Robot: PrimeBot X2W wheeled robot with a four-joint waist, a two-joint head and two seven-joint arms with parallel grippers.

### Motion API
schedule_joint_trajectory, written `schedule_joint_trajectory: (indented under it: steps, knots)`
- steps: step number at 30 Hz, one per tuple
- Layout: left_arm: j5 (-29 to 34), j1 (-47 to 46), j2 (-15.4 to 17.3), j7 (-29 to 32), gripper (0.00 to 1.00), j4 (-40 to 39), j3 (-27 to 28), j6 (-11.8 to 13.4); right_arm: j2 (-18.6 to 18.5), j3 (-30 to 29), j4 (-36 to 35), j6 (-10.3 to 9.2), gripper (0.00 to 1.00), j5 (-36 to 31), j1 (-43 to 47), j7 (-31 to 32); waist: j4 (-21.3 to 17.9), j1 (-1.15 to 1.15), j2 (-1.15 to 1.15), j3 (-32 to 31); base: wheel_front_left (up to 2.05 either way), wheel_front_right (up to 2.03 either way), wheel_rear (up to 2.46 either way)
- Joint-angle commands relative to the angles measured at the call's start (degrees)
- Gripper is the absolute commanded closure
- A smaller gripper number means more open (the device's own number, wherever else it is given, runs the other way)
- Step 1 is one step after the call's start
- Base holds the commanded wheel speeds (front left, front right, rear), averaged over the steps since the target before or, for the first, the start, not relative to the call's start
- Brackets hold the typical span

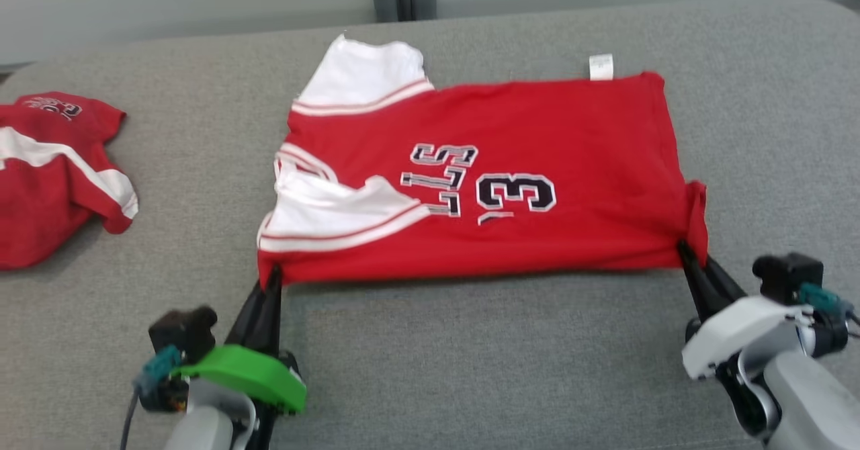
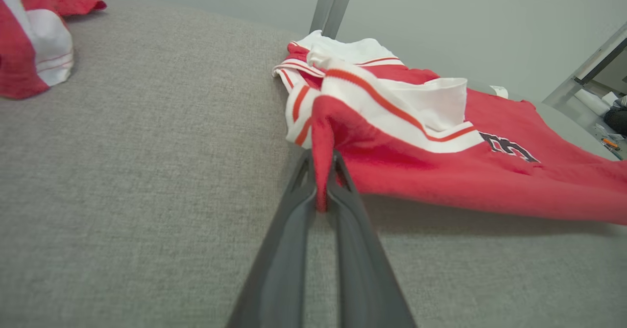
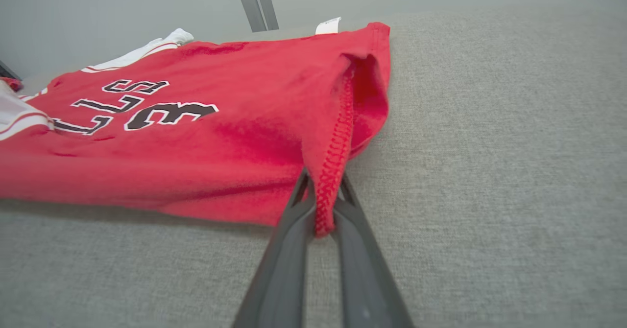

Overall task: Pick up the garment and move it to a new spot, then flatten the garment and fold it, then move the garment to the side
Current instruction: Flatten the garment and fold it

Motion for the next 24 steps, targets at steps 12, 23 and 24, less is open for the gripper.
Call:
schedule_joint_trajectory:
  steps: [12,23,24]
  knots:
    - [2.6,15.8,-2.6,0.0,1.0,-6.2,2.1,0.1,-1.4,-4.9,-9.6,-0.07,1.0,-0.2,16.2,2.9,2.7,0.0,0.0,-5.6,0.0,0.0,0.0]
    - [5.2,14.9,-3.5,0.0,0.0,-7.0,4.7,0.2,2.5,-9.7,-12.2,-0.04,0.0,-3.5,16.5,3.7,0.9,0.0,0.0,-7.2,0.0,0.0,0.0]
    - [5.5,14.7,-3.6,0.0,0.0,-7.5,5.4,0.3,2.7,-10.2,-12.3,-0.05,0.0,-3.9,16.4,3.5,0.7,0.0,0.0,-7.3,0.0,0.0,0.0]
